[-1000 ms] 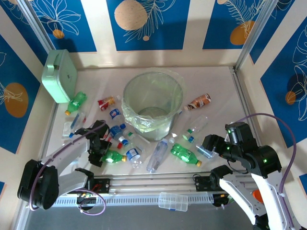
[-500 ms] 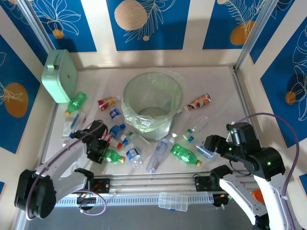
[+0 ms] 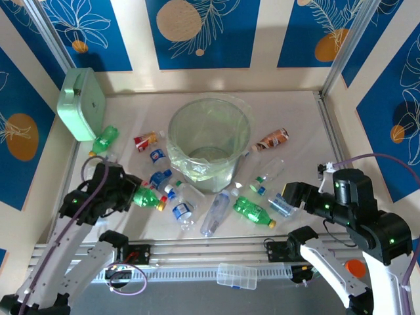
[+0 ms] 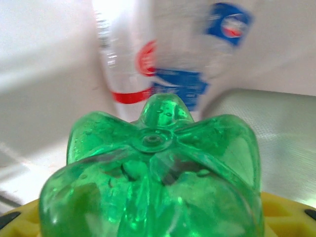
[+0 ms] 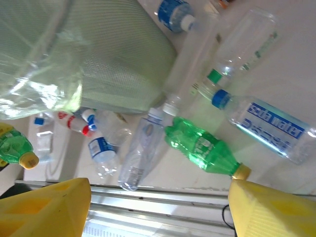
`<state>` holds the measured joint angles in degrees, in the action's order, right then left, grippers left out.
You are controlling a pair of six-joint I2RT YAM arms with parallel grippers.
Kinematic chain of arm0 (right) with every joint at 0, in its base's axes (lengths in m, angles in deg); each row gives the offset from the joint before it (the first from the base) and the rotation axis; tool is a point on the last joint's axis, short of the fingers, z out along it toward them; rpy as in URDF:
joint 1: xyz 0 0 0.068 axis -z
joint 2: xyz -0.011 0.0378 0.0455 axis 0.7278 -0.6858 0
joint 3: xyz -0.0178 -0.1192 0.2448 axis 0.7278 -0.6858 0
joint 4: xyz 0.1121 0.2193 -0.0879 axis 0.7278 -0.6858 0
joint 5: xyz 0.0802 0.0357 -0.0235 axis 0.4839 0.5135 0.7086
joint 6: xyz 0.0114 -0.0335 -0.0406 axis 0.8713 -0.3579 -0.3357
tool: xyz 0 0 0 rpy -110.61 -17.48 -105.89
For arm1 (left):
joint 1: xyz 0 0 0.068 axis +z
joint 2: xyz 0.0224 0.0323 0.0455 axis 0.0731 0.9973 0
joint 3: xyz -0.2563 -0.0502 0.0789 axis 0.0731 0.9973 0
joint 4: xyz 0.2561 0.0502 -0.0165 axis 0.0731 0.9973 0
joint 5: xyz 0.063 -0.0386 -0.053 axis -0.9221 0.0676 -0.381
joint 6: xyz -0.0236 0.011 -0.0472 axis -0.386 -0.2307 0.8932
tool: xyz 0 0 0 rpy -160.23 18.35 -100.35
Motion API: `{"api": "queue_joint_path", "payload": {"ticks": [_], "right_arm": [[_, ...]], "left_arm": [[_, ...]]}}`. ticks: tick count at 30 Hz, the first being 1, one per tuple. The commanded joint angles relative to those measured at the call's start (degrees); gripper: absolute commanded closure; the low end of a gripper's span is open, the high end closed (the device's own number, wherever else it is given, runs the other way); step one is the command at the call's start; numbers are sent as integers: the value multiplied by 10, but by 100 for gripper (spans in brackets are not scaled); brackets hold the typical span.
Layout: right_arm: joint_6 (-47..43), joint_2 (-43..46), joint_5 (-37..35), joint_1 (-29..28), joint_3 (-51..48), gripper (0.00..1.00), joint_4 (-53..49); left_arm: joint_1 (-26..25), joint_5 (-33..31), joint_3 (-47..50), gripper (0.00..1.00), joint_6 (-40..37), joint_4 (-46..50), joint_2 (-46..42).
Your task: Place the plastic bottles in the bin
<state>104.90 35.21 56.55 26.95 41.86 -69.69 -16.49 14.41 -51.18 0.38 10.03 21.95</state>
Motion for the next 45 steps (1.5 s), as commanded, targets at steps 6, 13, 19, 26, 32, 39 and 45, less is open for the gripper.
{"api": "queue_joint_path", "payload": {"ticks": [6,13,19,26,32,39,45], "right_arm": [[-10,-14,38,-2,49,27,27],[-10,-19,31,-2,51,27,52],[-36,-47,34,-2,72,26,81],[-44,-71,28,-2,118,26,80],[-46,-52,11,-2,120,26,45],[-48,-34,4,-2,110,26,21],[-40,-21,7,-2,97,26,9]], "left_arm": [[-4,32,-265,63,-248,-16,102],[-52,89,-519,64,-357,12,278],[-116,34,-654,64,-405,5,414],[-158,9,-761,64,-441,-8,566],[-196,-22,-810,64,-474,9,665],[-218,-57,-771,63,-479,33,731],[-221,-35,-731,55,-466,12,761]]}}
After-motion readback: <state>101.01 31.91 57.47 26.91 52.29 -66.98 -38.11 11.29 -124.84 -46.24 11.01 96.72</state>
